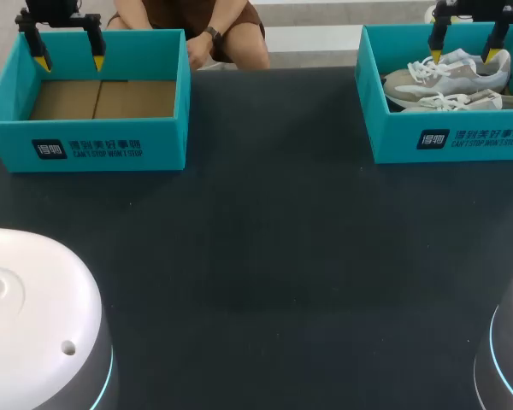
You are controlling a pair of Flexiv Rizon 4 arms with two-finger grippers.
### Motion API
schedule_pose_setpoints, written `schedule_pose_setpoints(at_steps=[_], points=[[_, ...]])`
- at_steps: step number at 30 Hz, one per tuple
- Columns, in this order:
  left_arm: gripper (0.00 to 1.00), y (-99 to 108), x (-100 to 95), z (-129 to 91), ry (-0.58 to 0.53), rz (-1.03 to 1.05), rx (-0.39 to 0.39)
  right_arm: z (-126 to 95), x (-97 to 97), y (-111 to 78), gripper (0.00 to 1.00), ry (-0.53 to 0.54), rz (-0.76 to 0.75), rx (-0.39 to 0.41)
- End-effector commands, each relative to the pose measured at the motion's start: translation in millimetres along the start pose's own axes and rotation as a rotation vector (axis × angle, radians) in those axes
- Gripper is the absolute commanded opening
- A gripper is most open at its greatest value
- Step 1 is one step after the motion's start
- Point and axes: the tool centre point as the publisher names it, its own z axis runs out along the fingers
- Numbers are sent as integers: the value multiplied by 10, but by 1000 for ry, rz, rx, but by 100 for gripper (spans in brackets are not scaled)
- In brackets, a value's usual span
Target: Take the shoe out of the shoebox, open the shoe tongue, remove and reinsert the insole, then place the shoe into the shoebox
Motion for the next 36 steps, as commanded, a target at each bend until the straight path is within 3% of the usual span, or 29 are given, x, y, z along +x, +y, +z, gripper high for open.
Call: schedule_pose_setpoints(at_steps=[1, 33, 36], points=[[100, 1, -1, -3, -1, 0, -1, -1, 0, 0, 100, 0, 0, 0], [100, 1, -1, -3, -1, 0, -1, -1, 0, 0, 100, 0, 0, 0], [100, 1, -1, -3, -1, 0, -1, 84, -131, -15, 100, 10, 66, -2]])
